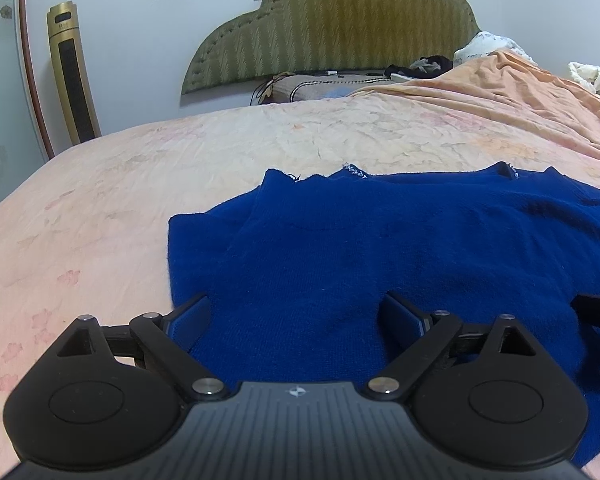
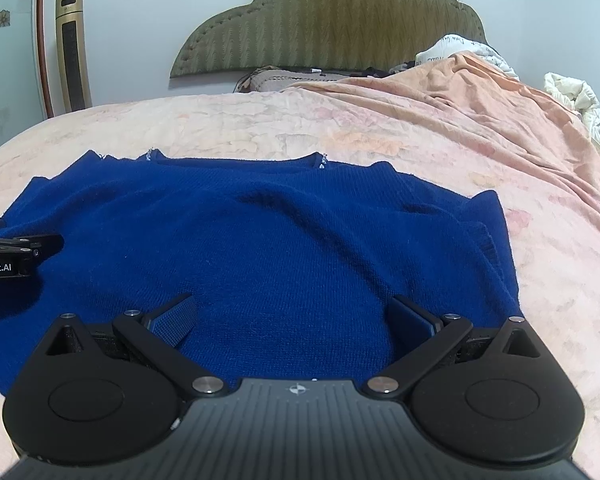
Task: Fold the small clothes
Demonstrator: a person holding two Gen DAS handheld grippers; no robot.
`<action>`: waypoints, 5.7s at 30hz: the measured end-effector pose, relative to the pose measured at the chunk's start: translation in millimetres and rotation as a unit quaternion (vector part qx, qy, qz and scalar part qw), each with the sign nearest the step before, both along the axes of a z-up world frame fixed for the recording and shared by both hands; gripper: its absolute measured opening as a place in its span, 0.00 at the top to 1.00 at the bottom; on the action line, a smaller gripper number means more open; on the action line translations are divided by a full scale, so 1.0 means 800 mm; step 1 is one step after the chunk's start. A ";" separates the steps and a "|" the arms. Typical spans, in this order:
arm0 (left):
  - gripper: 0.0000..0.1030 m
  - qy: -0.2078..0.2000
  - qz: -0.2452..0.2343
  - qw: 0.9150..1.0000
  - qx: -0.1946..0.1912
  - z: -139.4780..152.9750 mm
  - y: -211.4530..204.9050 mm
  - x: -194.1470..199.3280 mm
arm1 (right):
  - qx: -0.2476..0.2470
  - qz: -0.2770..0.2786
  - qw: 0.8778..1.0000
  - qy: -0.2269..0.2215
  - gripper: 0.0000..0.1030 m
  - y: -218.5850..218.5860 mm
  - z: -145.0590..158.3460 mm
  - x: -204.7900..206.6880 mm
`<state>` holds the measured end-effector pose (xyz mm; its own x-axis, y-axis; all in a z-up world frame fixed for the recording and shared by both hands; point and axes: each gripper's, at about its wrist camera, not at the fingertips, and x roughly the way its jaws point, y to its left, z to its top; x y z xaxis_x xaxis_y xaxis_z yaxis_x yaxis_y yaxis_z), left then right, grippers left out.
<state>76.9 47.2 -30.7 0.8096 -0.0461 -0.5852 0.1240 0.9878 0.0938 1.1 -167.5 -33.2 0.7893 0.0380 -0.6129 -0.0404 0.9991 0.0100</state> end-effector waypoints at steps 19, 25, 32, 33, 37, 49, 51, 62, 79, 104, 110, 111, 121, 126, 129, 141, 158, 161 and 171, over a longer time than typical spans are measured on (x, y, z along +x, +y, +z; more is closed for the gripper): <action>0.09 0.009 0.053 0.998 0.024 0.056 0.055 -0.017 | -0.015 -0.003 0.999 -0.031 0.00 0.046 0.050 -0.042; 0.09 0.014 0.054 0.998 0.019 0.062 0.068 -0.011 | -0.046 0.040 0.997 -0.048 0.00 0.077 0.070 -0.057; 0.09 0.019 0.040 0.999 0.020 0.064 0.074 -0.001 | -0.081 0.081 0.992 -0.058 0.00 0.108 0.075 -0.069; 0.09 0.019 0.032 0.999 0.013 0.065 0.079 0.001 | -0.088 0.088 0.990 -0.063 0.00 0.114 0.074 -0.072; 0.09 0.044 0.012 0.997 -0.056 0.074 0.119 0.023 | -0.130 0.108 0.983 -0.068 0.01 0.140 0.072 -0.085; 0.09 0.143 -0.052 0.968 -0.200 0.046 0.161 0.089 | -0.228 0.206 0.949 -0.078 0.01 0.233 0.036 -0.127; 0.09 0.150 -0.057 0.967 -0.197 0.040 0.153 0.096 | -0.229 0.210 0.948 -0.073 0.02 0.239 0.033 -0.127; 0.09 0.153 -0.042 0.973 -0.169 0.025 0.123 0.118 | -0.240 0.232 0.939 -0.080 0.04 0.264 0.025 -0.126; 0.08 0.140 -0.054 0.982 -0.111 0.021 0.086 0.141 | -0.271 0.218 0.930 -0.117 0.18 0.305 0.013 -0.085; 0.88 0.083 -0.034 0.995 -0.050 0.095 0.003 0.131 | -0.197 0.217 0.944 -0.154 0.97 0.249 0.045 -0.081; 0.88 0.065 -0.059 0.996 -0.028 0.123 -0.069 0.123 | -0.138 0.145 0.966 -0.165 0.97 0.172 0.072 -0.089; 0.88 0.061 -0.066 0.996 -0.024 0.126 -0.083 0.121 | -0.127 0.129 0.969 -0.167 0.97 0.155 0.076 -0.091; 0.88 0.053 -0.146 0.988 0.018 0.113 -0.259 0.105 | -0.025 0.004 0.987 -0.162 0.97 0.006 0.074 -0.109; 0.88 0.062 -0.172 0.982 0.041 0.082 -0.331 0.102 | 0.046 -0.052 0.988 -0.136 0.97 -0.061 0.050 -0.114; 0.87 0.084 -0.194 0.976 0.053 0.061 -0.365 0.102 | 0.111 -0.081 0.984 -0.111 0.97 -0.104 0.031 -0.109; 0.27 0.056 -0.137 0.987 -0.061 0.103 -0.322 0.114 | 0.387 -0.122 0.913 -0.036 0.69 -0.196 -0.038 -0.108; 0.21 0.019 -0.174 0.984 0.044 0.056 -0.159 -0.097 | 0.532 -0.134 0.835 -0.035 0.62 -0.233 -0.050 -0.117; 0.20 -0.010 -0.213 0.975 0.066 0.050 -0.158 -0.140 | 0.526 -0.138 0.838 -0.030 0.62 -0.232 -0.049 -0.117; 0.18 -0.060 -0.253 0.951 0.167 0.018 -0.174 -0.162 | 0.511 -0.154 0.846 0.002 0.86 -0.223 -0.047 -0.101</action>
<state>-52.5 -91.6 -16.2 0.7950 -0.2763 -0.5400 0.5446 0.7172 0.4348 -79.4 -346.3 -70.8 0.8557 0.3432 -0.3872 0.2222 0.4322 0.8740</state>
